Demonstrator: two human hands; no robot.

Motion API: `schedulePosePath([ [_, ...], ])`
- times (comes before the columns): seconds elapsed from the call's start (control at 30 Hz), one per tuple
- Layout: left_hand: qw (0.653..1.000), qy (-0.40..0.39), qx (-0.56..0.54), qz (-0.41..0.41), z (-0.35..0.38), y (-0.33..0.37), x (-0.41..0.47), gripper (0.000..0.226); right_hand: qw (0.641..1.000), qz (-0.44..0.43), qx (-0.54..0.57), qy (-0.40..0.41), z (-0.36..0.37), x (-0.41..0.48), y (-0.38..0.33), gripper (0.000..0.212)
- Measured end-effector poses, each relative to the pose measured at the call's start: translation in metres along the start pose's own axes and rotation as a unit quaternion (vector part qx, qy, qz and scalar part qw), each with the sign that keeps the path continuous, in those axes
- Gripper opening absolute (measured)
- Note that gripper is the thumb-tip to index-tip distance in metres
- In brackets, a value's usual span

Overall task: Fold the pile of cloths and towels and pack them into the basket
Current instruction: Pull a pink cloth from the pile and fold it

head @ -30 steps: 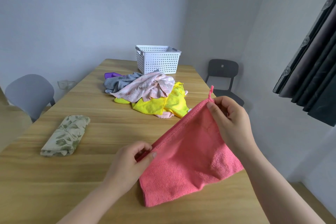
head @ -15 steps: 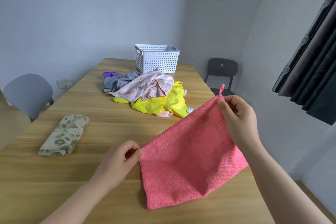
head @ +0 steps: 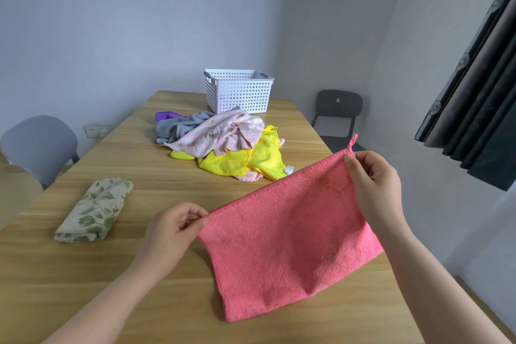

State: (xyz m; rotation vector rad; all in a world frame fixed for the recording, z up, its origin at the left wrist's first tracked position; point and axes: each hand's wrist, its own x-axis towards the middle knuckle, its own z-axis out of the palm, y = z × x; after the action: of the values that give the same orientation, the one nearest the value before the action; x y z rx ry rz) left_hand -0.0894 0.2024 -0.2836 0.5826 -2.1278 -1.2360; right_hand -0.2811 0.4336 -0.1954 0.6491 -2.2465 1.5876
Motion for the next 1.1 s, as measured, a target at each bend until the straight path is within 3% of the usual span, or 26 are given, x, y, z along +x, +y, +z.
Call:
schedulePosePath([
  [0.1,0.993,0.024,-0.096,-0.057,-0.005,0.004,0.007,0.007,1.0,0.01,0.003,0.005,-0.003,0.001,0.004,0.02],
  [0.27,0.935,0.04,-0.324,-0.142,-0.017,0.025,0.017,0.004,1.0,0.024,0.001,-0.005,-0.008,0.0,0.008,0.022],
  [0.43,0.916,0.012,-0.368,-0.157,-0.034,0.047,0.021,0.017,0.997,0.062,0.016,-0.041,-0.009,-0.005,0.01,0.02],
  [0.6,0.904,-0.001,-0.405,-0.136,-0.048,0.065,0.019,0.011,0.994,0.064,0.041,-0.076,-0.018,-0.015,-0.003,0.021],
  [0.73,0.947,-0.002,-0.295,-0.131,-0.05,0.051,0.033,0.013,0.995,0.078,0.029,-0.063,-0.012,-0.013,0.003,0.021],
  [0.8,0.979,0.007,-0.166,-0.121,-0.039,0.029,0.041,0.017,0.993,0.088,-0.033,-0.069,0.003,-0.01,0.021,0.019],
  [0.83,0.994,0.02,-0.051,-0.097,-0.033,0.016,0.045,0.019,0.989,0.099,-0.068,-0.09,0.012,-0.01,0.033,0.017],
  [0.93,0.974,0.065,0.216,-0.027,-0.013,-0.007,0.045,0.009,0.954,0.188,-0.131,-0.192,0.032,-0.018,0.071,0.025],
  [1.0,0.963,0.06,0.259,0.035,0.001,-0.006,0.035,0.006,0.937,0.216,-0.156,-0.228,0.032,-0.026,0.084,0.037],
  [1.1,0.96,0.008,0.251,0.12,0.026,-0.001,0.004,0.014,0.943,0.208,-0.17,-0.195,0.02,-0.041,0.086,0.044],
])
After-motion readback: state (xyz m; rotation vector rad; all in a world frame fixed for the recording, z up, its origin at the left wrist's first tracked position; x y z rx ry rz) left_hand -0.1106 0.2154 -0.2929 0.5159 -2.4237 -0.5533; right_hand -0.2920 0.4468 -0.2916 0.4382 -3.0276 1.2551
